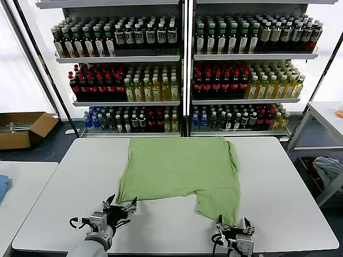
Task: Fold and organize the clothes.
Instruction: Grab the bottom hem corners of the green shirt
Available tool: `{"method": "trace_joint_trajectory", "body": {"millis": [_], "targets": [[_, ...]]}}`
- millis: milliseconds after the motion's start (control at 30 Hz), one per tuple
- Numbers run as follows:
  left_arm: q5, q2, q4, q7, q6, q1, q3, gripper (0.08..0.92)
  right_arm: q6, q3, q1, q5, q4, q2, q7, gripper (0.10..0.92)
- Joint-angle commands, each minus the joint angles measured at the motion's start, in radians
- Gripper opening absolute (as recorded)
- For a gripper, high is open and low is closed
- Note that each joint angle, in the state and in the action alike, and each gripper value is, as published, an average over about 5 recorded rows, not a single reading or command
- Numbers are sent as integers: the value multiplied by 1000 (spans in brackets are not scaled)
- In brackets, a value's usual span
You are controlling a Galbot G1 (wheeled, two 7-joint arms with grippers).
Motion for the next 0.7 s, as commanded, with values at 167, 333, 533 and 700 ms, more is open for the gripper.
{"method": "trace_joint_trajectory", "body": {"millis": [167,333,533,700], "targets": [[-2,4,16,2,-7,-5,-7,823,-3,-8,-1,-10,-25,6,-16,823],[-2,3,50,8,-13,-11,-10,823,-3,-6,-4,-10,-26,5,-20,822],[-4,-2,69,15,-13,-6,-4,820,6,-5,-9,-7,-32,2,-20,740],[-6,-3,70,18,-11,-1,-3,715,16,-3,-14,-3,-33,-3,-19,613]]}}
